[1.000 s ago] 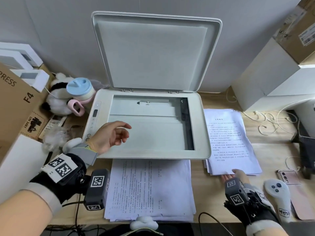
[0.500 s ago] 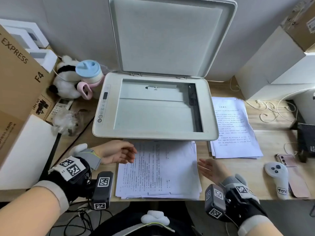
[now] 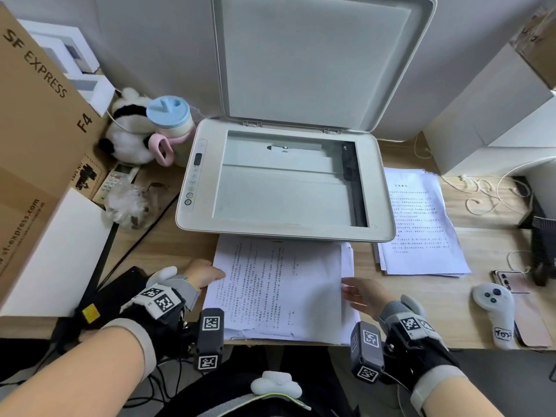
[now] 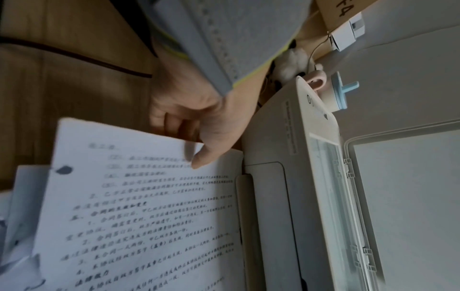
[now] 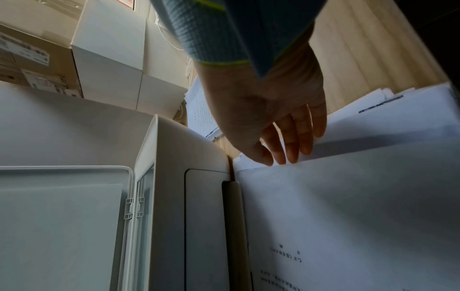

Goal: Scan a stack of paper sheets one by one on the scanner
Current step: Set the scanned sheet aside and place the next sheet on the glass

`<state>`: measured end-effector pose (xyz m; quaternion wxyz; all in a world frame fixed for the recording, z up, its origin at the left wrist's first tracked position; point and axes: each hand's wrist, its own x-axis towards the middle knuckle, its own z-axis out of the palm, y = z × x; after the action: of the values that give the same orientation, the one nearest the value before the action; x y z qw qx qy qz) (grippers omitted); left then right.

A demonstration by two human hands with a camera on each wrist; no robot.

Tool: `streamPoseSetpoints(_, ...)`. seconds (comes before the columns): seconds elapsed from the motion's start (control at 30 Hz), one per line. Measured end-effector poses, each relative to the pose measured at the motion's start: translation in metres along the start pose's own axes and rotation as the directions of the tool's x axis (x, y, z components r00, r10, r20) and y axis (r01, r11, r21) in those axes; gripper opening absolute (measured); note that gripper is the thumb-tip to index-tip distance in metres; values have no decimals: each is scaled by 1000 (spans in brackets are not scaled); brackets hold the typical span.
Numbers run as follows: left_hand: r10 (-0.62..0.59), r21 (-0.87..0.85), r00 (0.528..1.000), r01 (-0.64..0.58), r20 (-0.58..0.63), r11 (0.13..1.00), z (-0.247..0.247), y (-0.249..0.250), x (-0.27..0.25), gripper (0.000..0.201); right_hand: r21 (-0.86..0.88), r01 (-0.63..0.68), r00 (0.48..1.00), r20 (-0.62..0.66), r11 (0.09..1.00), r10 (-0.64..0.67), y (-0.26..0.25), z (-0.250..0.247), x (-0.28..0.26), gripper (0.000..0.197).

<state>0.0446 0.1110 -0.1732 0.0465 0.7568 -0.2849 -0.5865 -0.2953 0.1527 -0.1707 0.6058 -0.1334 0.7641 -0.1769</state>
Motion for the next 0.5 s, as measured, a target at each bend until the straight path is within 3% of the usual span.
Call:
streamPoseSetpoints(0.07,-17,77,1000,16,10,997,-3,0,0,54,-42,18,1000,12,999,-17,1,1,-1,4)
streamPoseSetpoints(0.23,-90,56,988,83,127,995,-10,-7,-7,77,-22,41,999,34,999,-41,5,0,-4,13)
streamPoseSetpoints(0.27,-72,33,985,68,155,997,-12,-7,-7,72,-4,47,998,43,999,-47,7,0,-5,14)
streamPoseSetpoints(0.4,77,0,950,-81,302,997,-17,-3,-14,22,97,123,991,41,988,-128,10,-5,-12,21)
streamPoseSetpoints(0.5,186,-69,905,-172,384,983,-22,11,-26,15,131,186,978,73,974,-197,7,-14,-22,21)
